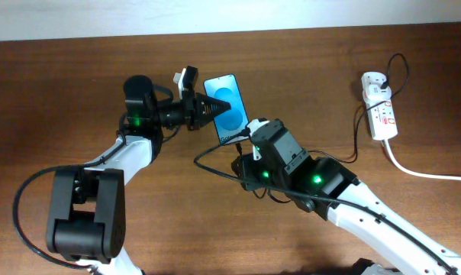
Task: Plug charger to phone and switch on socket
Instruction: 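Lower the charging phone onto the table with the left gripper and release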
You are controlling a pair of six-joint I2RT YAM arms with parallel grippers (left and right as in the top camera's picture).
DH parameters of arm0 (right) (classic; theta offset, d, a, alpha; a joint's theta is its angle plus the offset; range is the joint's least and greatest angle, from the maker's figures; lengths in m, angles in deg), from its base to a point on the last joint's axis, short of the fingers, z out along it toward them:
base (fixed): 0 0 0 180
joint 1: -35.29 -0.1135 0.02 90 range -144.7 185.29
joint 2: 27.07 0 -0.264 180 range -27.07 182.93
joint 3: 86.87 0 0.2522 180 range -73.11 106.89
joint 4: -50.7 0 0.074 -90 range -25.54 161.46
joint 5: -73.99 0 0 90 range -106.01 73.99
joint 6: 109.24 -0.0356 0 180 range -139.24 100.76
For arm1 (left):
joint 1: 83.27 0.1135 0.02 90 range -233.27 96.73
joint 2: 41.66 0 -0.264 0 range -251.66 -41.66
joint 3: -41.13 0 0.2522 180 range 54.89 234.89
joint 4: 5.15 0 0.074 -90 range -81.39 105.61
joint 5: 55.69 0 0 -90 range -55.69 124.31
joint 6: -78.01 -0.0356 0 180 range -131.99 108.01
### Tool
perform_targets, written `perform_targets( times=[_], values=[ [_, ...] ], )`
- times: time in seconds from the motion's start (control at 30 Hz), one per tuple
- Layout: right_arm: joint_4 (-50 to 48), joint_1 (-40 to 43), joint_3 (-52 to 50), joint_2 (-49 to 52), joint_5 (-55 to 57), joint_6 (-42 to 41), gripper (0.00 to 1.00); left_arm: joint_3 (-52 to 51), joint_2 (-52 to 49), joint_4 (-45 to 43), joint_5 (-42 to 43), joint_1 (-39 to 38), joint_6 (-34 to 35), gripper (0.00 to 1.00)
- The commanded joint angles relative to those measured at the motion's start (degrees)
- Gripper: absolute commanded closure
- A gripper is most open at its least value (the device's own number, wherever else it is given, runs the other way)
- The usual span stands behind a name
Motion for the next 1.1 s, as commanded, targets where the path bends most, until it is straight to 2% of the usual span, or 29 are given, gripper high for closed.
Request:
perform_targets(
  times=[0.0, 0.27, 0.57, 0.6, 0.63, 0.7, 0.83, 0.9, 0.93, 1.07],
  values=[
    [-1.0, 0.2, 0.4, 0.7, 2.4, -0.3, 0.79, 0.0, 0.7, -0.6, 1.0, 0.2, -0.3, 1.00],
    [-7.0, 0.3, 0.4, 4.1, 5.4, 0.0, 0.96, 0.0, 0.7, -0.6, 3.7, 0.2, -0.8, 1.00],
    [-17.7, 0.3, 0.4, 4.1, 4.7, 4.9, 0.96, 0.0, 0.7, -0.6, 9.6, 0.1, -3.6, 1.00],
    [-17.5, 0.3, 0.4, 4.1, 4.0, 4.9, 0.93, 0.0, 0.7, -0.6, 9.9, 0.2, -3.6, 1.00],
    [-16.8, 0.3, 0.4, 4.0, 2.8, 4.9, 0.82, 0.0, 0.7, -0.6, 9.8, 0.2, -3.6, 1.00],
    [-14.0, 0.3, 0.4, 2.8, 0.8, 4.9, 0.50, 0.0, 0.7, -1.5, 6.7, 0.3, -3.8, 1.00],
    [-7.2, 0.3, 0.5, -3.6, 0.9, 4.9, 0.25, 0.0, 0.7, -1.6, -1.5, 0.0, -3.8, 1.00],
    [-2.4, 0.3, 0.5, -9.6, 1.2, 4.9, 0.07, 0.0, 0.7, -2.8, -6.3, -1.3, -3.5, 1.00],
    [0.5, 0.3, 0.5, -14.1, 2.3, 4.9, 0.01, 0.1, 0.9, -2.8, -8.5, -2.3, -2.6, 1.00],
    [9.7, 0.3, 0.5, -31.0, 11.8, 4.9, 0.01, 5.9, 1.3, -2.1, -14.1, -10.7, -3.2, 1.00]
  ],
)
